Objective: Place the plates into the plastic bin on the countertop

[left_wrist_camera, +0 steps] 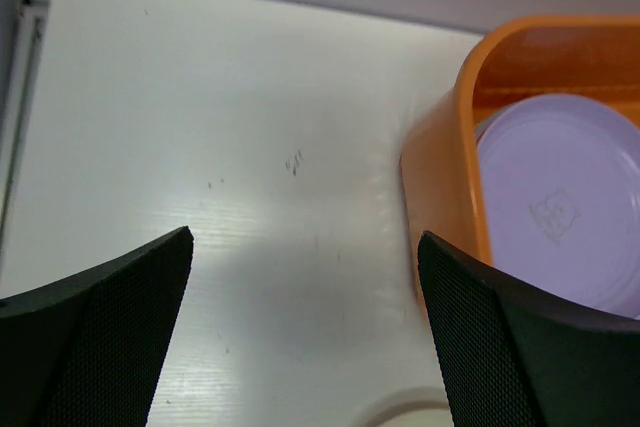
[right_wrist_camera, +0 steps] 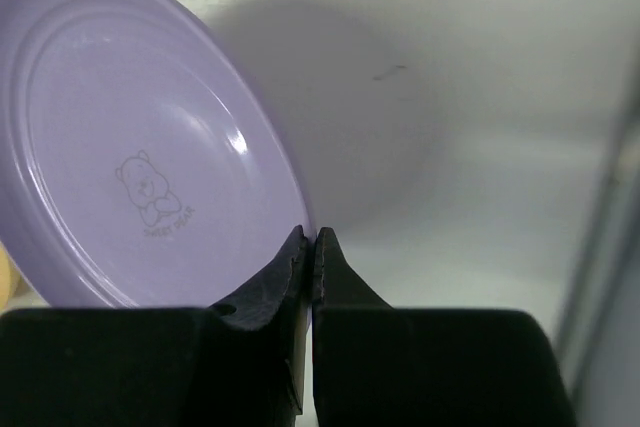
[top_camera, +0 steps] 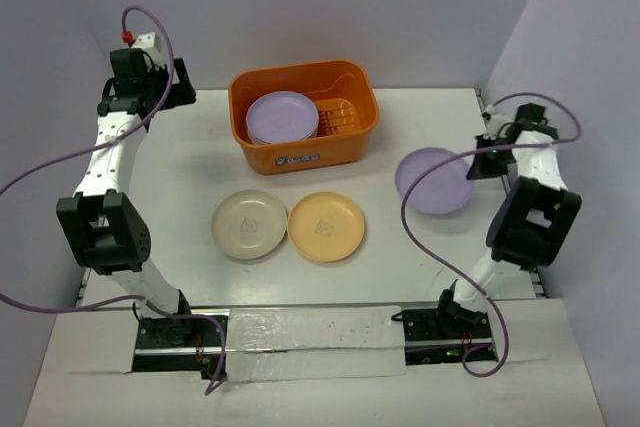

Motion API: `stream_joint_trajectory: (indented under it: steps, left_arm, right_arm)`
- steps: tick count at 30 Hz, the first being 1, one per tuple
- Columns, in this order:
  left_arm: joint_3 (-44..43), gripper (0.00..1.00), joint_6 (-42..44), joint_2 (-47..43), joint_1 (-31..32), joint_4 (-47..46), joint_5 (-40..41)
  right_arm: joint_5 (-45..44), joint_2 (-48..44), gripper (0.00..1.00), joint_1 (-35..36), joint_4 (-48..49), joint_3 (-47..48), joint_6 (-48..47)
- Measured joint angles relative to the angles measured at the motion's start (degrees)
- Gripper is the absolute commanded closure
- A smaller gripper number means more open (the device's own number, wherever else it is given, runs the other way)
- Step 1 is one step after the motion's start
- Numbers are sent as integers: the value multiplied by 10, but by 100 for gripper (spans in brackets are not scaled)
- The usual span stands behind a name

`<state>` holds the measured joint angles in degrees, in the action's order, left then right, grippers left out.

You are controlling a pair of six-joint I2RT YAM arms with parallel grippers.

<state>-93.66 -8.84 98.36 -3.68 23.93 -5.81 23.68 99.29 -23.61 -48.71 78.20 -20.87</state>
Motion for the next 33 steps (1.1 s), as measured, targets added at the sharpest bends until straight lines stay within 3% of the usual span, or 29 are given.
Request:
stream_joint_trajectory:
  steps: [5,11,14,21,26,33]
  left_arm:
    - [86,1,19,-18,-32,8,-45]
    - [215,1,94,-90,-64,39,-121]
    - [260,1,123,-122,-60,49,-146]
    - [368,1,140,-186,-58,39,-154]
    - [418,1,140,-222,-58,30,-146]
    - [439,1,135,-229,-58,14,-133]
  right_arm:
    - [31,-141,100,-41,-20,13,1]
    - [58,-186,100,76,33,94,147]
    - [26,-142,100,167,75,168,219]
    - [-91,66,100,349,142,407,321]
    - [-137,198,100,408,154,491,358]
    - [-169,313,100,443,155,514,381]
